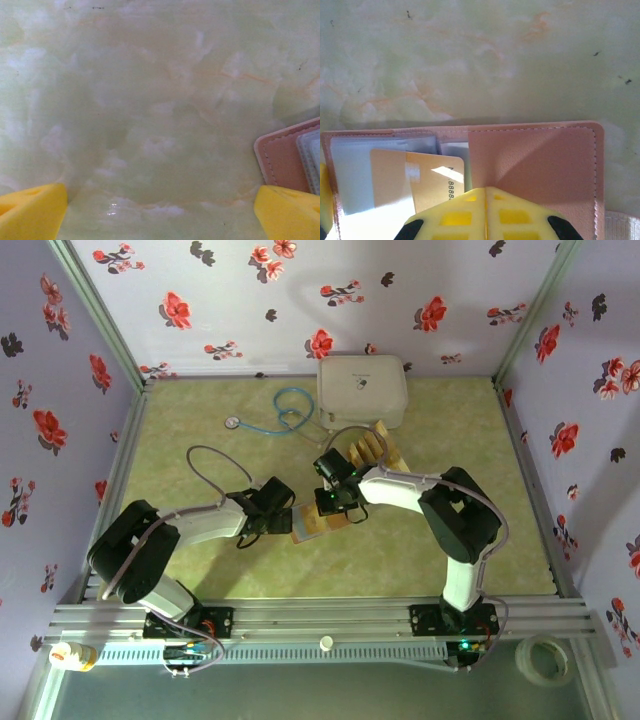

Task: Put the credit cards into the card holder
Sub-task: Insert the credit card into the card slot.

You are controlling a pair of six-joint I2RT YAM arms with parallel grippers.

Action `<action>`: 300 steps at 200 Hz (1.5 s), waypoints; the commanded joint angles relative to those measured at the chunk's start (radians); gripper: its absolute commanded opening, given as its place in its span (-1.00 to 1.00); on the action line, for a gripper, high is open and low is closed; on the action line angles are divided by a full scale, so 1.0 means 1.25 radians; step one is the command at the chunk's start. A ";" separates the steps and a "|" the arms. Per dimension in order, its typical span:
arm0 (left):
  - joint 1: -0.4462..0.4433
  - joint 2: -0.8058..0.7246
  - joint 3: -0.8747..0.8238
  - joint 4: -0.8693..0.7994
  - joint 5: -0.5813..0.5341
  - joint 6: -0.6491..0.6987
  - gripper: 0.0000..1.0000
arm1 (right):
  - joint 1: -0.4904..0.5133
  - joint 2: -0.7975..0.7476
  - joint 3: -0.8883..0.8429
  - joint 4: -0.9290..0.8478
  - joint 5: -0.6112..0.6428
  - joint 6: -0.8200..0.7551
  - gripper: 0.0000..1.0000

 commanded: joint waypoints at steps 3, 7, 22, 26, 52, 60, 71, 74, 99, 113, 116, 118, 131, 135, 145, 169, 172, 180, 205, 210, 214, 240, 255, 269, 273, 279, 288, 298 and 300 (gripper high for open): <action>0.004 0.046 -0.009 0.021 -0.001 0.014 0.95 | 0.012 0.017 0.020 0.008 -0.029 0.006 -0.88; 0.004 0.046 -0.009 0.022 0.000 0.014 0.95 | 0.014 0.017 0.019 0.010 -0.030 0.008 -0.88; 0.003 0.048 -0.009 0.022 0.001 0.013 0.96 | 0.019 0.020 0.021 0.017 -0.041 0.015 -0.89; 0.004 0.047 -0.009 0.023 0.002 0.014 0.95 | 0.020 0.021 0.021 0.018 -0.043 0.016 -0.89; 0.004 0.046 -0.012 0.024 0.002 0.013 0.95 | 0.025 0.022 0.021 0.030 -0.056 0.027 -0.90; 0.004 0.044 -0.014 0.025 0.002 0.012 0.95 | 0.027 0.021 0.022 0.032 -0.058 0.029 -0.90; 0.004 0.043 -0.015 0.026 0.001 0.011 0.95 | 0.030 0.021 0.021 0.037 -0.063 0.034 -0.90; 0.004 0.043 -0.015 0.026 0.002 0.011 0.95 | 0.031 0.022 0.021 0.037 -0.065 0.035 -0.90; 0.004 0.043 -0.016 0.028 0.003 0.011 0.95 | 0.042 0.023 0.020 0.048 -0.080 0.049 -0.91; 0.004 0.043 -0.017 0.029 0.003 0.011 0.95 | 0.048 0.020 0.017 0.055 -0.088 0.057 -0.94; 0.004 0.044 -0.016 0.030 0.003 0.010 0.95 | 0.050 0.020 0.016 0.056 -0.090 0.059 -0.94; 0.004 0.044 -0.017 0.029 0.003 0.010 0.95 | 0.051 0.020 0.016 0.058 -0.091 0.060 -0.94; 0.004 0.042 -0.016 0.030 0.004 0.012 0.95 | 0.055 0.011 0.011 0.061 -0.093 0.065 -0.94; 0.004 0.042 -0.016 0.031 0.003 0.012 0.95 | 0.055 0.007 0.010 0.060 -0.092 0.065 -0.94; 0.004 0.039 -0.015 0.029 0.004 0.015 0.95 | 0.055 -0.007 0.002 0.060 -0.084 0.067 -0.94; 0.005 0.017 -0.013 0.013 -0.002 0.022 0.95 | 0.054 -0.052 -0.015 0.046 -0.055 0.061 -0.92; 0.005 0.012 -0.013 0.010 -0.003 0.021 0.96 | 0.054 -0.059 -0.018 0.042 -0.050 0.061 -0.92; 0.005 -0.003 -0.014 0.001 -0.003 0.021 0.95 | 0.053 -0.074 -0.026 0.038 -0.039 0.060 -0.92; 0.005 -0.061 -0.026 -0.026 -0.001 0.011 0.95 | 0.048 -0.106 -0.053 0.028 -0.010 0.053 -0.91; 0.005 -0.074 -0.030 -0.031 -0.001 0.007 0.95 | 0.048 -0.109 -0.059 0.028 -0.008 0.053 -0.91; 0.005 -0.083 -0.032 -0.034 0.000 0.005 0.95 | 0.046 -0.110 -0.063 0.029 -0.007 0.053 -0.91; 0.001 -0.123 -0.054 -0.048 0.012 -0.011 0.95 | 0.038 -0.102 -0.077 0.035 -0.010 0.049 -0.91; -0.002 -0.132 -0.062 -0.050 0.014 -0.021 0.95 | 0.036 -0.092 -0.086 0.042 -0.011 0.048 -0.91; -0.008 -0.131 -0.067 -0.049 0.014 -0.027 0.95 | 0.034 -0.085 -0.092 0.047 -0.011 0.047 -0.91; -0.009 -0.130 -0.067 -0.048 0.015 -0.028 0.95 | 0.034 -0.084 -0.094 0.048 -0.011 0.048 -0.91; -0.013 -0.126 -0.068 -0.046 0.015 -0.031 0.95 | 0.033 -0.082 -0.097 0.050 -0.011 0.048 -0.91; -0.020 -0.118 -0.070 -0.043 0.015 -0.035 0.95 | 0.032 -0.081 -0.101 0.053 -0.010 0.047 -0.91; -0.027 -0.107 -0.068 -0.039 0.016 -0.039 0.94 | 0.032 -0.078 -0.106 0.055 -0.010 0.046 -0.91; -0.028 -0.104 -0.068 -0.039 0.016 -0.039 0.94 | 0.032 -0.079 -0.107 0.056 -0.010 0.046 -0.91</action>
